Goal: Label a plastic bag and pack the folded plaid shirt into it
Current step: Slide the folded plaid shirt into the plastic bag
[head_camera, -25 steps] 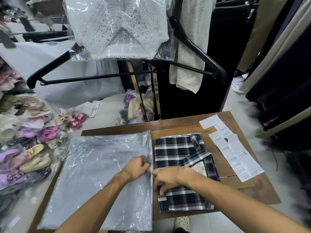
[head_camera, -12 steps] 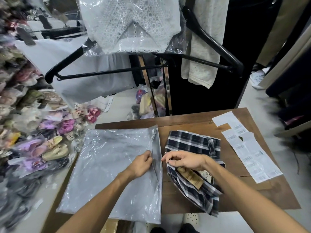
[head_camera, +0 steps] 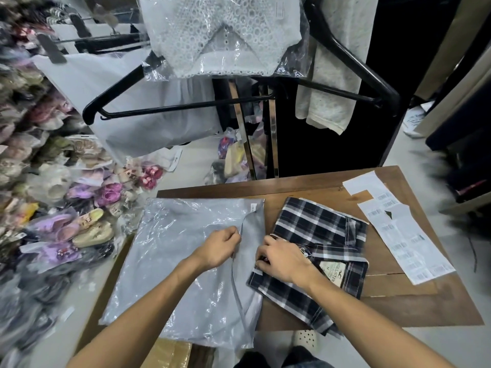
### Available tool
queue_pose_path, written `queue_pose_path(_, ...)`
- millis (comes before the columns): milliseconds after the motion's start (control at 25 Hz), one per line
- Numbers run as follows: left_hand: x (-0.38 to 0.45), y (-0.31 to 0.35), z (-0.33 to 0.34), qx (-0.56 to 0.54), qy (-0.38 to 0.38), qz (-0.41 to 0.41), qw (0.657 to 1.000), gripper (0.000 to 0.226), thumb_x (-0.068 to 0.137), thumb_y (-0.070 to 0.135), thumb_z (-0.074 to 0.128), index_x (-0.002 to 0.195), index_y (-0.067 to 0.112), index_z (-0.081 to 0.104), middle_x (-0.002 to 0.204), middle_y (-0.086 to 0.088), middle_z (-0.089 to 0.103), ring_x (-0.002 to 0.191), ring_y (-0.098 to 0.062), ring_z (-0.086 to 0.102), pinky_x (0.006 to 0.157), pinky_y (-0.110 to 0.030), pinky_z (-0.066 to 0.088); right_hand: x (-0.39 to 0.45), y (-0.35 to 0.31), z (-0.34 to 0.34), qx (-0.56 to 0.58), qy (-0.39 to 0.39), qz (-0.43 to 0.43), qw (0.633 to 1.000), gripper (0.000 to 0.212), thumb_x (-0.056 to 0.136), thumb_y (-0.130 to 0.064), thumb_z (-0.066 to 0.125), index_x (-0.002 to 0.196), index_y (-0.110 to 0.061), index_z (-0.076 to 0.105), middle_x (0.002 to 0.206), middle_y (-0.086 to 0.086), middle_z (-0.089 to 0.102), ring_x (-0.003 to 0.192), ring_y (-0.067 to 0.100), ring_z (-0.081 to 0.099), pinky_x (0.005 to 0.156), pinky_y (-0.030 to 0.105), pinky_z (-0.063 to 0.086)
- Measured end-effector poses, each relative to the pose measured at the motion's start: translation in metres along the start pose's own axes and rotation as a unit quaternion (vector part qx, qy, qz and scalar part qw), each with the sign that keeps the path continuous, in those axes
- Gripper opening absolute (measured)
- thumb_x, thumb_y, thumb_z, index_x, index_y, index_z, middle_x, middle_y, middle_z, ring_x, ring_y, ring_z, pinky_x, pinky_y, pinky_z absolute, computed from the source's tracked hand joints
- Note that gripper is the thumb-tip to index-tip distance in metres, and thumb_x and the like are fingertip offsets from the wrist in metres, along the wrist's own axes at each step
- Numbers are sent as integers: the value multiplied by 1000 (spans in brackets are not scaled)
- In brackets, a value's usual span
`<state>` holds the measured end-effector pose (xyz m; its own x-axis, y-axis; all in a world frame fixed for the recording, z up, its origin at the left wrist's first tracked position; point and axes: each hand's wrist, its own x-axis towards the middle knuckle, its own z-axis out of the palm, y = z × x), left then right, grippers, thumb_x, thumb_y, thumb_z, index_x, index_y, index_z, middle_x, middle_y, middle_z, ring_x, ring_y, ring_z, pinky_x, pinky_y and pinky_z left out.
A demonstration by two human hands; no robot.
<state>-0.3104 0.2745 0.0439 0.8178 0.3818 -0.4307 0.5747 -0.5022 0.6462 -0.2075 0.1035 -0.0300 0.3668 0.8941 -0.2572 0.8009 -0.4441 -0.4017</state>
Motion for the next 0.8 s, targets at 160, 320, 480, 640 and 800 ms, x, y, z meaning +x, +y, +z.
queue_pose_path(160,-7,0,-21,24,97,57,993,31,93,26,41,63,17,41,58,4,47,56,-12,42,59,-32,37,-3,0,3,-8,15,0,1000,25,98,-47,52,111,-31,67,114,-3,54,103,26,60,80,42,54)
queue_pose_path(320,-4,-11,-25,31,124,59,990,31,91,31,46,66,12,47,57,-4,55,56,-15,47,59,-35,44,-9,-4,11,-43,55,-2,998,24,100,-45,51,110,-29,66,114,-3,53,100,24,61,71,40,55)
queue_pose_path(480,4,-9,-5,54,25,73,996,27,95,30,60,75,14,55,61,-5,66,55,-19,59,62,-33,52,-13,-1,2,171,62,35,983,32,97,-44,62,125,-28,64,125,-7,51,91,13,64,78,34,57)
queue_pose_path(640,15,-5,14,84,6,79,993,26,95,34,59,76,17,55,65,-4,67,62,-21,61,66,-38,53,-1,40,-25,165,219,192,942,49,95,-41,66,137,-19,58,139,6,54,125,21,53,112,48,42)
queue_pose_path(800,21,-2,19,99,8,66,993,24,95,36,59,77,20,56,64,3,65,62,-16,60,64,-33,50,18,97,-62,83,95,330,936,79,85,-72,61,143,-20,48,151,15,47,140,37,40,114,55,31)
